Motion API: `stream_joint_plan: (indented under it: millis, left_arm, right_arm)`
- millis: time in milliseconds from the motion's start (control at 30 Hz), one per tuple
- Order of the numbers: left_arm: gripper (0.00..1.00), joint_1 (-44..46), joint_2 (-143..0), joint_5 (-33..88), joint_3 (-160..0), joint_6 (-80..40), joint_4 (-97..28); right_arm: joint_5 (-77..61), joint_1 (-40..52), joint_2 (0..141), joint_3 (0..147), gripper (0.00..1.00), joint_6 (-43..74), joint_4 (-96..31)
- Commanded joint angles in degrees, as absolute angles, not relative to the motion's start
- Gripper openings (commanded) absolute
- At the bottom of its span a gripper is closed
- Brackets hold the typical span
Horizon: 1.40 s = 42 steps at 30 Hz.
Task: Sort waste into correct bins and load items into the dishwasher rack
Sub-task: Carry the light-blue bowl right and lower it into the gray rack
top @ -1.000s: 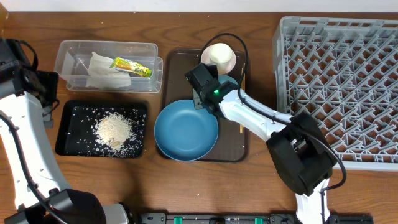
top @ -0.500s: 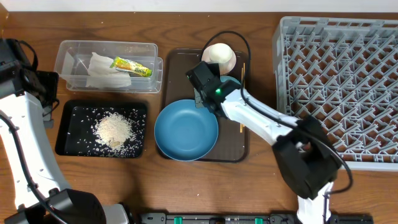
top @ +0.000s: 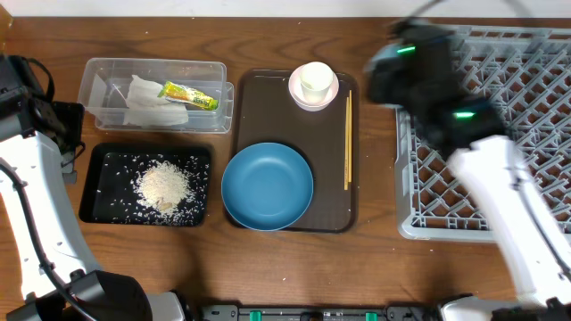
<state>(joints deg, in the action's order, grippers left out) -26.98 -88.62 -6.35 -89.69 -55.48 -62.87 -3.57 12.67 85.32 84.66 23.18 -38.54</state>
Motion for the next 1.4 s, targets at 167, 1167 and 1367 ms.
stream_joint_plan:
  millis: [167, 1167, 1367]
  left_arm:
    - [0.89, -27.24, -88.84, -6.66, -89.84, -55.35, -63.16]
    - [0.89, -27.24, -88.84, -6.66, -89.84, -55.35, -63.16]
    - [0.89, -27.24, -88.84, -6.66, -89.84, -55.35, -63.16]
  right_arm:
    - [-28.84, -17.58, 86.76, 84.84, 0.01, 14.17, -46.09]
    - [-80.31, -54.61, 114.48, 84.84, 0.01, 10.13, -31.44]
    - [-79.22, -55.64, 114.5, 84.84, 0.01, 10.68, -33.58]
